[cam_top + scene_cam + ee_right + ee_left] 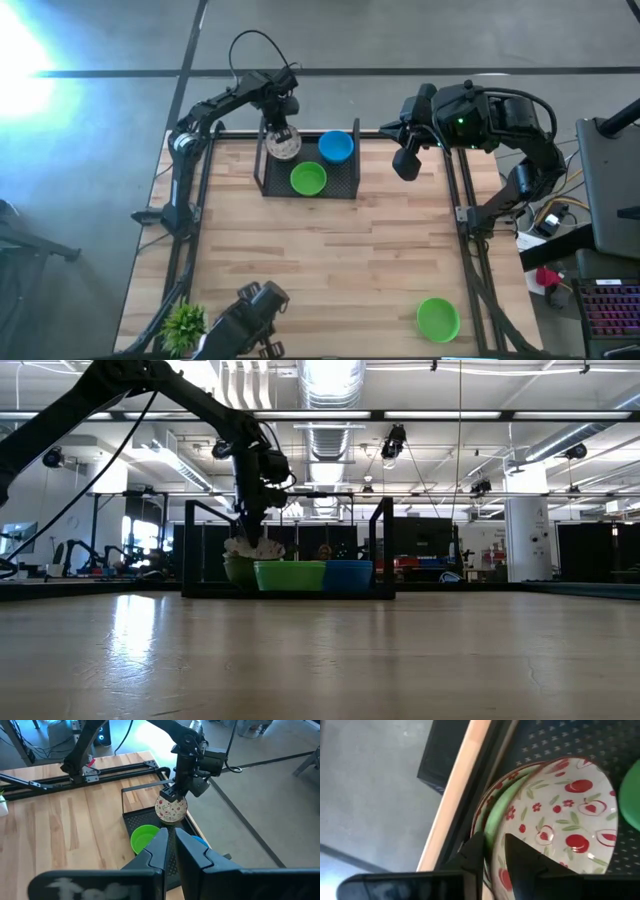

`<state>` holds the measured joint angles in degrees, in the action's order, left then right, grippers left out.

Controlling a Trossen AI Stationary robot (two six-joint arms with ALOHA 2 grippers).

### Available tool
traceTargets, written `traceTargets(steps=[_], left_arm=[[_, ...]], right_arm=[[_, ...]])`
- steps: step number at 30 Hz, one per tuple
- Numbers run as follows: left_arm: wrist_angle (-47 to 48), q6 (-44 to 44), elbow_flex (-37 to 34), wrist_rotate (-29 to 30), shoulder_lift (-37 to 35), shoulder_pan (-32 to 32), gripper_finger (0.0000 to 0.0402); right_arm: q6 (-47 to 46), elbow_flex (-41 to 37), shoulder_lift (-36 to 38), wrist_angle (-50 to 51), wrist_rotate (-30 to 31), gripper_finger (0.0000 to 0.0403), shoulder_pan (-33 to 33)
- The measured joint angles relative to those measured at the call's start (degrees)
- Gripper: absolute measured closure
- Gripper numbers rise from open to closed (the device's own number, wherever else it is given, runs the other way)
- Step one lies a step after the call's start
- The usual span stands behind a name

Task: Pick & Place Mini bowls
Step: Stack the white bowl on top of the white bowls on the shelf, then stack the green bowl on top of the green bowls on the shelf

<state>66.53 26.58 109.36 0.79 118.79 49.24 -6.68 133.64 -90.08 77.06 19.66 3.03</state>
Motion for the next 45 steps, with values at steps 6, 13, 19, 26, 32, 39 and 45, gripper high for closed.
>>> traceTargets(steps=[6, 13, 19, 26, 32, 39, 45], left_arm=[[0.1, -0.1, 0.0, 5.5, -0.3, -0.1, 0.0322], [0.4, 0.1, 0.0, 8.4, -2.3, -0.1, 0.0322], [0.6, -0.3, 0.7, 8.4, -4.2, -0.3, 0.0322], [1.2, -2.4, 2.0, 7.8, -9.7, -2.1, 0.0322], [1.5, -5.7, 2.0, 4.3, -16.8, -6.6, 0.0322], [1.2, -9.9, 1.0, 3.2, -25.1, -17.4, 0.0322], [0.5, -17.3, -2.2, 3.2, -31.5, -29.3, 0.0322]], right_arm=[[0.1, 0.0, 0.0, 0.0, 0.0, 0.0376, 0.0], [0.2, 0.0, 0.0, 0.0, 0.0, 0.0376, 0.0], [0.2, 0.0, 0.0, 0.0, 0.0, 0.0376, 0.0], [-0.6, 0.0, 0.0, 0.7, -0.1, 0.0376, 0.0], [-3.9, 0.0, 0.3, 5.9, -0.7, 0.0376, -0.3], [-10.3, -1.1, 0.7, 12.8, -2.0, 0.0376, -3.8], [-10.5, -3.9, 1.9, 13.0, -7.7, 0.0376, -10.2]])
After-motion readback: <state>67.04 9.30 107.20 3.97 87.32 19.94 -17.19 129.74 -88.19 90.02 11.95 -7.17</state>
